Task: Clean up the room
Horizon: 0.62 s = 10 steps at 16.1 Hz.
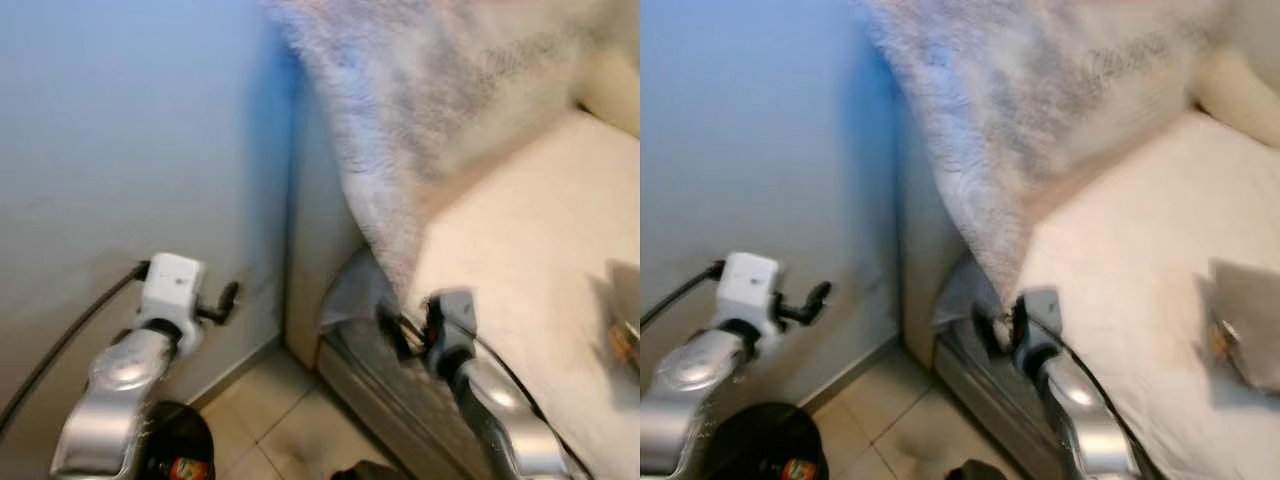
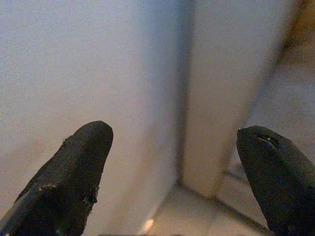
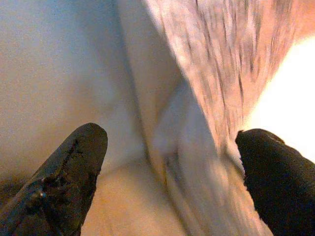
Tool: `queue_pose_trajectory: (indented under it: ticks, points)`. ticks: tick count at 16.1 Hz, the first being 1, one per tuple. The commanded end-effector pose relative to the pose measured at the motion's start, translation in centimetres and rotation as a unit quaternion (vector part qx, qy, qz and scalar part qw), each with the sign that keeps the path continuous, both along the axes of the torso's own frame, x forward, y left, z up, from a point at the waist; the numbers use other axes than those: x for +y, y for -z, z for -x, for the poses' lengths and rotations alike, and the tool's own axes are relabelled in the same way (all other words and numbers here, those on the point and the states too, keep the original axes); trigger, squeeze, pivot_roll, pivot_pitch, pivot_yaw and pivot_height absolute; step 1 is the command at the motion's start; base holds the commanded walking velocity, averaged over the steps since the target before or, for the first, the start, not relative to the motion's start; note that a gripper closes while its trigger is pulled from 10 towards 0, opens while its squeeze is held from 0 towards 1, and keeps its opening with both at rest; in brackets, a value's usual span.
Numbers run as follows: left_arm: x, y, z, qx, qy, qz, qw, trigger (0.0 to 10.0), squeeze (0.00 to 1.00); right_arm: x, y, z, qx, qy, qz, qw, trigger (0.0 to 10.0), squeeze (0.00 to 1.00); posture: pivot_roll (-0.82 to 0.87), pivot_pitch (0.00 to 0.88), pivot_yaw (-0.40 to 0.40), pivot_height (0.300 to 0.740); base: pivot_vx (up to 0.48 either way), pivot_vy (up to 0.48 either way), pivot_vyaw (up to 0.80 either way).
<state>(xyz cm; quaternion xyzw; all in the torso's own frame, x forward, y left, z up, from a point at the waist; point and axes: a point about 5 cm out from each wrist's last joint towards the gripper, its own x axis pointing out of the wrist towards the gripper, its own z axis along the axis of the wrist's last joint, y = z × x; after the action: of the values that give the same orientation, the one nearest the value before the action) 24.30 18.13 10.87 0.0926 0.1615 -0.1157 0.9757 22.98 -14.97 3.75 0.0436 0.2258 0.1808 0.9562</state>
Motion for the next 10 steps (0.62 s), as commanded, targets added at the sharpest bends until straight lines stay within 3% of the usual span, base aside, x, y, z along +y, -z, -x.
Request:
queue_pose_trajectory:
  ticks: [1,4,6,7,10]
  points:
    - [0.4,-0.2,0.3,-0.002,0.007,-0.007,1.0,10.0,0.0,0.9,-0.5,0.0,-0.002,-0.043,-0.014,0.999,10.0,1.0,0.02,0.0,-0.043,0.74,0.0,0.0,-0.78]
    - [0.5,-0.3,0.7,0.003,0.036,-0.007,0.999,10.0,0.0,0.7,-1.4,0.3,-0.017,-0.061,-0.034,0.997,10.0,1.0,0.02,0.0,-0.04,0.74,0.0,0.0,-0.78]
    - [0.7,-0.5,0.5,-0.006,0.023,-0.006,1.0,10.0,0.0,0.0,-1.7,-0.4,-0.031,-0.001,-0.037,0.999,10.0,1.0,0.03,0.0,-0.043,0.74,0.0,0.0,-0.76]
    - [0.7,-0.6,0.5,-0.011,0.015,-0.004,1.0,10.0,0.0,0.0,-1.8,-0.5,-0.033,-0.01,-0.033,0.999,10.0,1.0,0.03,0.0,-0.044,0.74,0.0,0.0,-0.74]
    - [0.8,-1.0,-0.2,-0.03,-0.008,-0.012,0.999,10.0,0.0,-0.5,-2.2,-1.0,-0.055,0.037,-0.042,0.997,10.0,1.0,0.04,0.0,-0.047,0.74,0.0,0.0,-0.74]
